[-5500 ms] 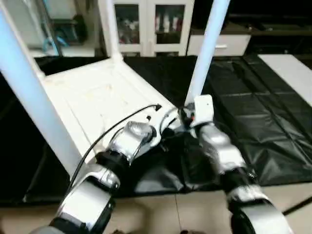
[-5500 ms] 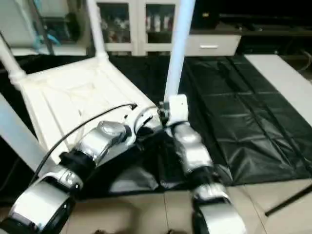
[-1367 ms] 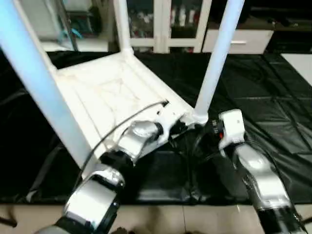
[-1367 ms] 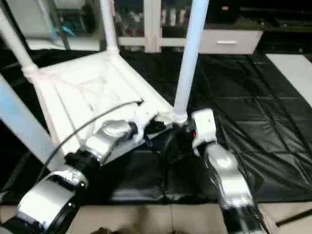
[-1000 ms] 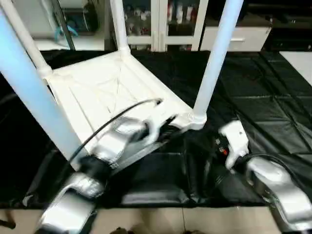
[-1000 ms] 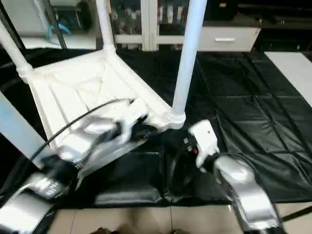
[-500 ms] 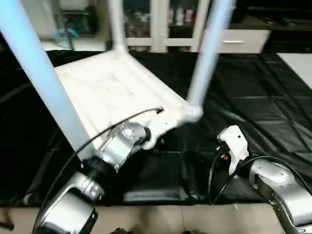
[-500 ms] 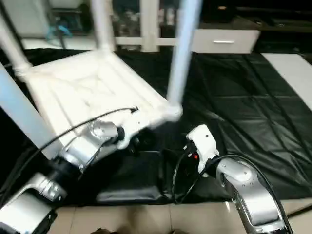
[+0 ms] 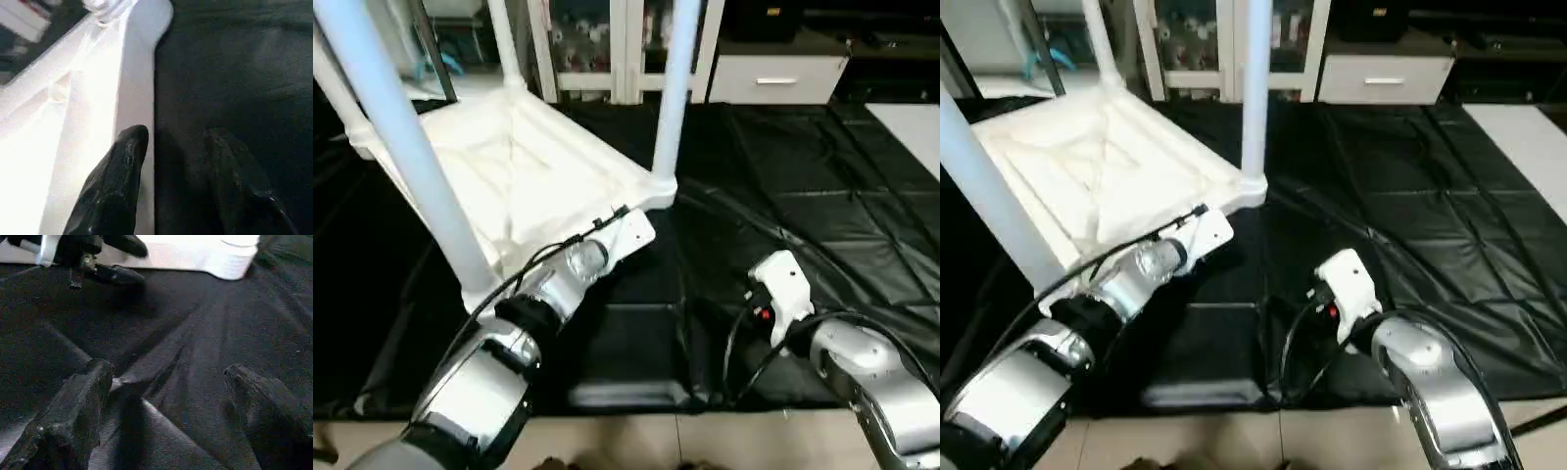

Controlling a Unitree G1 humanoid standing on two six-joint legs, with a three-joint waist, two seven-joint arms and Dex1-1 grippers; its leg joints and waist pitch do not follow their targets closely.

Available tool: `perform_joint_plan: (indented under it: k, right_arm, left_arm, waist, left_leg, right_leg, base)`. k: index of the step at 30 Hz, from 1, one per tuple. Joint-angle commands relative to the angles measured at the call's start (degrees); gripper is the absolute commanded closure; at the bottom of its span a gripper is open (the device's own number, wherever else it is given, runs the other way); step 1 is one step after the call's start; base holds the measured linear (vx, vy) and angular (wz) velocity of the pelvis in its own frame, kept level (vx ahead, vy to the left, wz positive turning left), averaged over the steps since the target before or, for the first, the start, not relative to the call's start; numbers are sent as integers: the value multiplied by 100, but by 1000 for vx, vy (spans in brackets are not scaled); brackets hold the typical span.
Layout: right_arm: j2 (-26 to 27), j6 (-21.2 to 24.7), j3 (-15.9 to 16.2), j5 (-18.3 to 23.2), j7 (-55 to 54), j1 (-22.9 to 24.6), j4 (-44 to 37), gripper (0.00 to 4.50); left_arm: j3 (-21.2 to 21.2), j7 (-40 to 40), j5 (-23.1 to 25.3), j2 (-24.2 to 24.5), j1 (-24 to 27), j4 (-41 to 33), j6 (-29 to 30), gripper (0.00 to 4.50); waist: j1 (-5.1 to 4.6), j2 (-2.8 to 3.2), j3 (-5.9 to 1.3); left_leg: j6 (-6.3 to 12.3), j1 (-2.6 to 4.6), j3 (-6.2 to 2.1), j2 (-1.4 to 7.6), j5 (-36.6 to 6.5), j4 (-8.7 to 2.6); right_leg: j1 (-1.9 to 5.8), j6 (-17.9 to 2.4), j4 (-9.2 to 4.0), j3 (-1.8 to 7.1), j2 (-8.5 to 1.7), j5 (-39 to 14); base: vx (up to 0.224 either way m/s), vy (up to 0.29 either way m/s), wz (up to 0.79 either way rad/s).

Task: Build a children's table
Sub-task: Rotate leg to tighten

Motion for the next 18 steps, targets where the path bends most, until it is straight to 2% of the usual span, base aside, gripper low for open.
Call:
perform_joint_plan:
  k: [1, 2, 3, 5, 6, 8, 10, 11, 12, 14, 15, 16, 18]
  right_arm:
    - [69, -63, -17, -96, -100, -90, 29, 52]
    - [69, -63, -17, -96, -100, -90, 29, 52]
    - [158, -142, -42, -85, -174, -97, -21, 52]
    - [245, -184, -77, -28, -217, -69, -114, 52]
    - [305, -247, -104, 18, -229, -46, -169, 52]
    - [362, -299, -132, 74, -235, -13, -230, 52]
    - [451, -386, -167, 165, -246, 52, -328, 52]
    - [532, -468, -206, 231, -262, 120, -400, 52]
    - [561, -494, -223, 250, -267, 143, -420, 52]
    - [668, -576, -281, 323, -303, 197, -472, 52]
    - [668, -576, -281, 323, -303, 197, -472, 52]
    - [751, -675, -299, 364, -313, 218, -477, 52]
    - [784, -720, -300, 365, -322, 217, -461, 52]
  left_arm:
    - [446, 504, -199, 30, -132, 163, -348, 228]
    - [446, 504, -199, 30, -132, 163, -348, 228]
    - [932, 433, -642, -82, -73, 212, -904, 228]
    - [1277, 131, -1046, -168, 25, 95, -1443, 228]
    - [1505, -209, -1395, -210, 184, -236, -1718, 228]
    - [1635, -519, -1701, -216, 350, -563, -2014, 228]
    - [1658, -972, -2038, -100, 683, -1266, -2325, 228]
    - [1645, -1160, -2234, 68, 993, -1976, -2509, 228]
    - [1653, -1167, -2274, 125, 1084, -2195, -2558, 228]
    - [1694, -1240, -2324, 275, 1291, -2694, -2759, 228]
    - [1694, -1240, -2324, 275, 1291, -2694, -2759, 228]
    - [1750, -1219, -2294, 442, 1469, -3141, -3031, 228]
    - [1796, -1110, -2199, 514, 1538, -3321, -3223, 195]
  waist:
    - [40, -113, -401]
    - [39, -117, -403]
    - [43, -114, -397]
    - [60, -111, -395]
    - [71, -102, -395]
    - [92, -68, -404]
    - [120, -60, -409]
    - [122, -59, -403]
    - [119, -51, -393]
    - [118, -40, -385]
    - [112, -36, -372]
    - [121, -16, -370]
    - [99, -18, -345]
  left_leg:
    - [605, 70, -143, 245, -969, -366]
    - [599, 74, -140, 242, -988, -367]
    - [594, 75, -142, 241, -1043, -370]
    - [549, 95, -137, 242, -1182, -383]
    - [534, 102, -141, 254, -1196, -389]
    - [518, 103, -145, 280, -1165, -396]
    - [550, 107, -142, 301, -1086, -400]
    - [560, 103, -131, 303, -1087, -403]
    - [575, 80, -133, 315, -1120, -416]
    - [438, 118, -129, 320, -1346, -438]
    - [387, 111, -130, 319, -1420, -451]
    - [259, 150, -136, 320, -1591, -462]
    - [161, 132, -138, 326, -1740, -488]
  right_leg:
    - [285, -1182, -340, 149, -203, -912]
    - [286, -1186, -346, 148, -205, -956]
    - [281, -1184, -359, 142, -205, -1054]
    - [265, -1213, -386, 136, -214, -1228]
    - [262, -1225, -377, 138, -221, -1224]
    - [259, -1290, -333, 141, -213, -1012]
    - [265, -1334, -290, 150, -220, -748]
    - [258, -1340, -288, 155, -216, -713]
    - [267, -1327, -280, 159, -222, -690]
    - [241, -1229, -301, 160, -206, -972]
    - [239, -1184, -309, 159, -203, -1083]
    - [224, -1103, -324, 159, -198, -1285]
    - [210, -1015, -347, 165, -191, -1420]
  base:
    - [0, 0, 0]
    - [0, 0, 0]
    - [0, 0, 0]
    - [0, 0, 0]
    - [0, 0, 0]
    - [0, 0, 0]
    - [0, 0, 0]
    - [0, 0, 0]
    - [0, 0, 0]
    - [0, 0, 0]
    - [0, 0, 0]
    - [0, 0, 0]
    - [0, 0, 0]
